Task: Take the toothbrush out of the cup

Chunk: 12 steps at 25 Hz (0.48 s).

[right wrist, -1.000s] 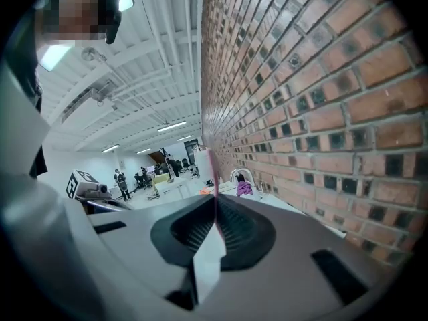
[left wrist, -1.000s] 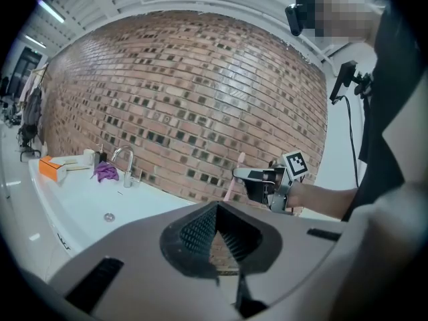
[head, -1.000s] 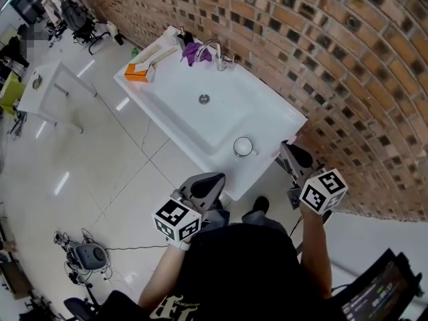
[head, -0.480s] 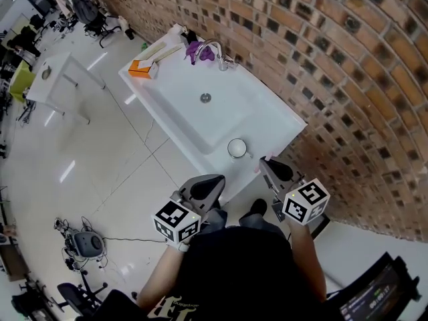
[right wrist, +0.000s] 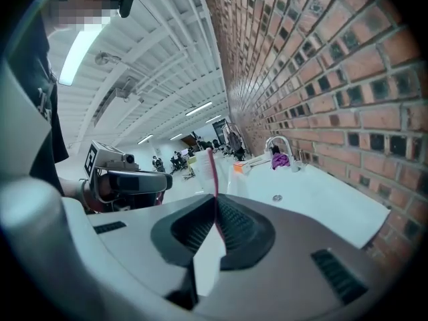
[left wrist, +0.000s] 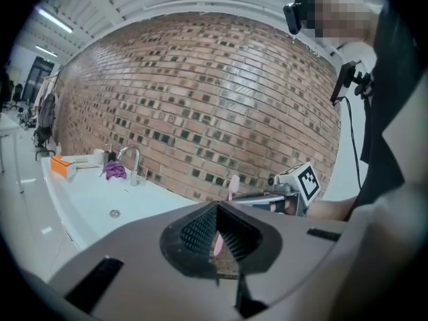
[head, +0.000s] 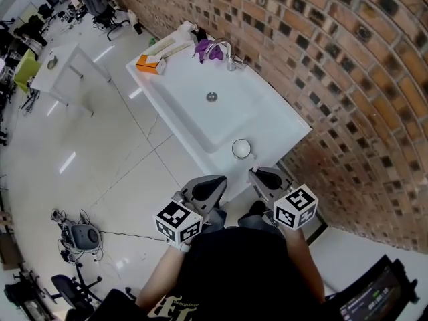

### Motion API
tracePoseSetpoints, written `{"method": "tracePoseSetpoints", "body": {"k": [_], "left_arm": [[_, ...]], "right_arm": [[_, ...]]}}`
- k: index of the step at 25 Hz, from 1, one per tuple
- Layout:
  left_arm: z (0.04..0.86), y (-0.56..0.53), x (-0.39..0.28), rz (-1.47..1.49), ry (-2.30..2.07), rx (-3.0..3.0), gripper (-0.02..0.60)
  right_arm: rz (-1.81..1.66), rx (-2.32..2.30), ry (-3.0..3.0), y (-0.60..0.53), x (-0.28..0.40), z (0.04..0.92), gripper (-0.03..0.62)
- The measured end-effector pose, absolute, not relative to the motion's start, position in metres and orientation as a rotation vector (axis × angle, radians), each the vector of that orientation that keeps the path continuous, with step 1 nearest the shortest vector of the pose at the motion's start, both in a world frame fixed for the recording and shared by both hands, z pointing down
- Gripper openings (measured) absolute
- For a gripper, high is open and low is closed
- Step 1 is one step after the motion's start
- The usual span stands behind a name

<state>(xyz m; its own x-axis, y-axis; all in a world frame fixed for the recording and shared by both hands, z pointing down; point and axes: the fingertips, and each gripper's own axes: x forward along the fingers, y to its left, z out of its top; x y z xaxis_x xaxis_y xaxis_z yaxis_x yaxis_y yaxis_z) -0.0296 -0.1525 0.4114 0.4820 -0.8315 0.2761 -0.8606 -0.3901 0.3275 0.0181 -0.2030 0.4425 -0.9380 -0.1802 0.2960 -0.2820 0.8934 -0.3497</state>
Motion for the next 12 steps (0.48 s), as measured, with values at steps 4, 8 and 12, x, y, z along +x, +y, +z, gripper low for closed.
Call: {"method": "tracePoseSetpoints", "body": {"k": [4, 8, 12], "left_arm": [[0.4102, -0.1514, -0.0317, 0.087, -1.407, 2.31, -0.003], [0.4096, -0.1512, -0.0333, 0.085, -1.4, 2.313, -0.003], [0.4098, -0.1508, -0.0338, 0.081, -1.395, 2.317, -0.003]], "right_arm": [[0.557, 0.338, -2.796, -0.2004, 0.0166, 0.4434, 0.0], [0.549, 0.338, -2.786, -0.1984, 0.017, 0.4449, 0.0], [0.548, 0.342, -2.769, -0.1956, 0.0174, 0.4486, 0.0]]}}
